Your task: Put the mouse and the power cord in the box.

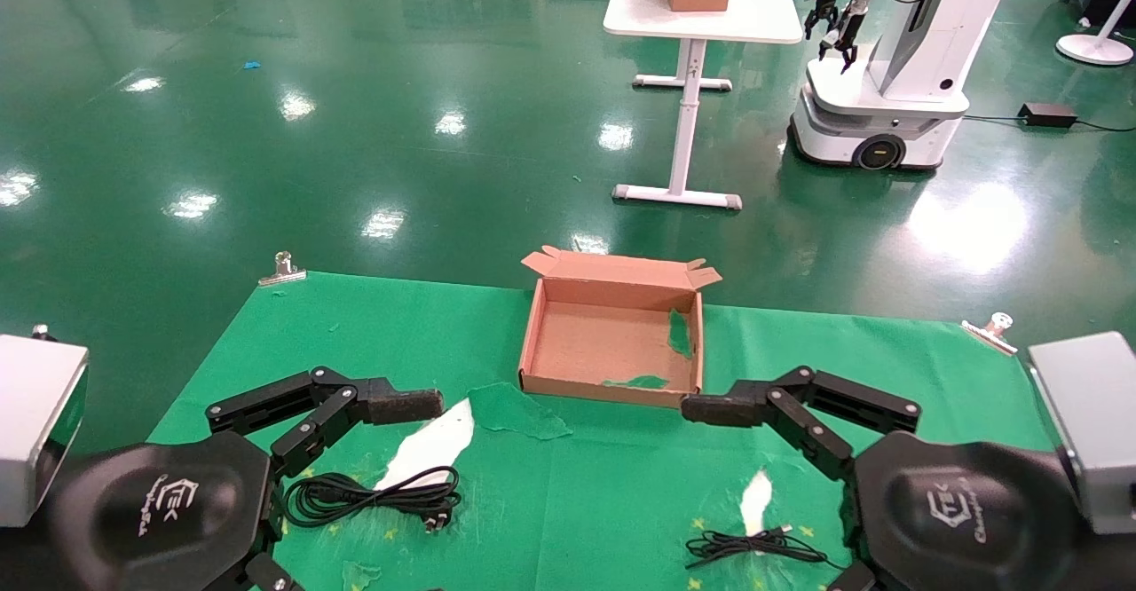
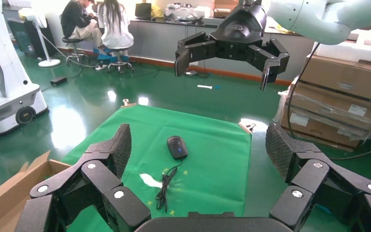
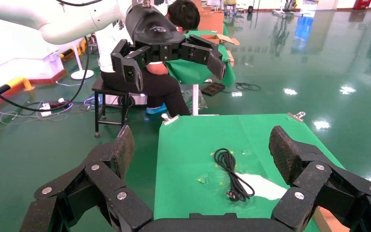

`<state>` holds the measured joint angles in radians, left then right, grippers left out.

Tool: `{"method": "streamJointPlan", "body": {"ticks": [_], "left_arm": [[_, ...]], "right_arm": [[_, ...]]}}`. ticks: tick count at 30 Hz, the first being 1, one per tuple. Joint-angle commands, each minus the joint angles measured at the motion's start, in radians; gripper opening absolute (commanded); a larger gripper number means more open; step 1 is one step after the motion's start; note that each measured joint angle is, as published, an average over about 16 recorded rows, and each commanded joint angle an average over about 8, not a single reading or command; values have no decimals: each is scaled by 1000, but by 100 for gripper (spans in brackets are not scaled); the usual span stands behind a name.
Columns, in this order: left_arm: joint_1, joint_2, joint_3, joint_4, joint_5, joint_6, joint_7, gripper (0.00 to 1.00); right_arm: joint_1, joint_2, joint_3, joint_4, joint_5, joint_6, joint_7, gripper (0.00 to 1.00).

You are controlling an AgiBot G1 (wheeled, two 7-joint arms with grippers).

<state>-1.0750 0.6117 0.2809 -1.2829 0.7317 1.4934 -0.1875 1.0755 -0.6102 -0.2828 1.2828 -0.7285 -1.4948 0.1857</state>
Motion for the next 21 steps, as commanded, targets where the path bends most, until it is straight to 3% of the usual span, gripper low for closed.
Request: {"method": "streamJointPlan", "body": {"ticks": [1, 15, 21], "left_arm": [[0, 0, 0, 0, 0, 0, 0, 100], [0, -2, 2, -2, 6, 1, 1, 100], [-40, -21, 46, -33, 128, 13, -2, 100]], "right_arm": [[0, 0, 0, 0, 0, 0, 0, 100], [-1, 1, -1, 0, -2, 0, 0, 100], [-10, 17, -33, 3, -81, 0, 0, 100]]}}
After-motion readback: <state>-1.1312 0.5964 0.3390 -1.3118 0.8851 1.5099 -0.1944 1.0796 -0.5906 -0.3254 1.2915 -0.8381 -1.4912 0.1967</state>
